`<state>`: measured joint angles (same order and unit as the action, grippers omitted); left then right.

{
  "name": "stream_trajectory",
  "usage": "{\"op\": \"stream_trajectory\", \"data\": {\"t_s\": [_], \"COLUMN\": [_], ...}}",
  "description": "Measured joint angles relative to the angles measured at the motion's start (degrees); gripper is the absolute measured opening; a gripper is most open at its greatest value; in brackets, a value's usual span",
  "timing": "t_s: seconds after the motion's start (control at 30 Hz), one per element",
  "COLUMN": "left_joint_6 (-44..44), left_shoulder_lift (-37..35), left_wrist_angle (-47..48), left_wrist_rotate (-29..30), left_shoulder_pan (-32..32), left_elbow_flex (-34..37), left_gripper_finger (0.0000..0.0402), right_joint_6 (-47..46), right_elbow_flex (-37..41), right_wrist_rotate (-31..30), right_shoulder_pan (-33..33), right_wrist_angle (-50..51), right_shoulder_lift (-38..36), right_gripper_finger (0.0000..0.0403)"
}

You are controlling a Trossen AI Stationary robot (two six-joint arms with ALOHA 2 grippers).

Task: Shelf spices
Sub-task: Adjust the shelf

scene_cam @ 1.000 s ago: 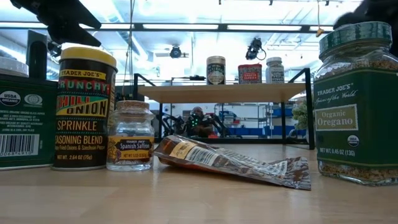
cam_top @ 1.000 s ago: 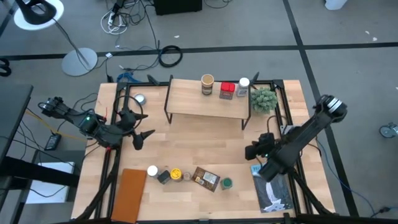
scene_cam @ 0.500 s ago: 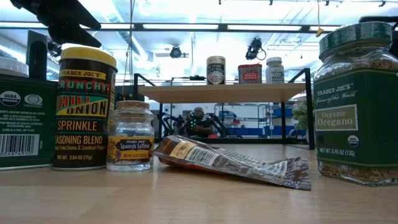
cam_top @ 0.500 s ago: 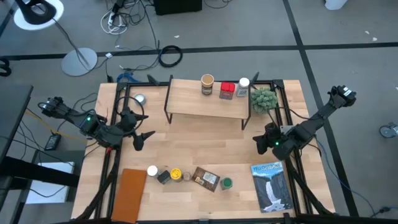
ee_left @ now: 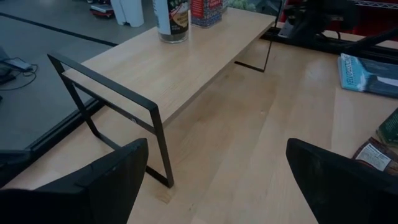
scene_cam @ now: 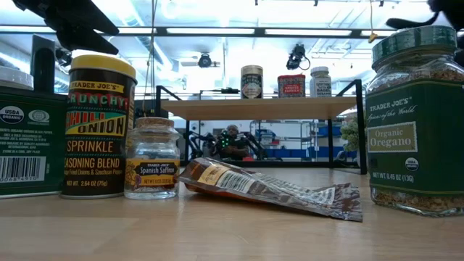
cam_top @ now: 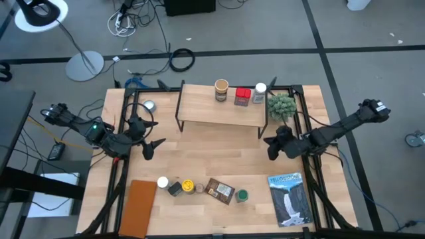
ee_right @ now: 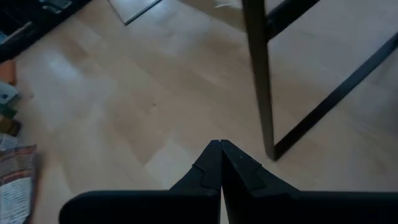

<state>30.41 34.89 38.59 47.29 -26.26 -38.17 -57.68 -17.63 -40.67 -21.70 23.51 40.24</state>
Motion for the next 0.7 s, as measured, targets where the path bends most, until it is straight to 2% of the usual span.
{"op": "stream_trajectory", "data": {"t_s": [0.7], "left_joint_6": [-0.1], "left_shoulder_lift": [0.0], "left_wrist_angle": [-0.1], "left_wrist_rotate": [0.2], "left_shoulder_pan": [0.0], "left_elbow_flex": [0.0], "left_gripper_finger": [0.0387], "right_joint_6": [8.4], "right_elbow_flex": [0.0], "right_wrist_rotate": [1.2], "right_shoulder_pan": [10.2], "right_wrist_angle": [-4.1], "right_shoulder_lift": [1.1], "right_gripper_finger": [0.0000]}}
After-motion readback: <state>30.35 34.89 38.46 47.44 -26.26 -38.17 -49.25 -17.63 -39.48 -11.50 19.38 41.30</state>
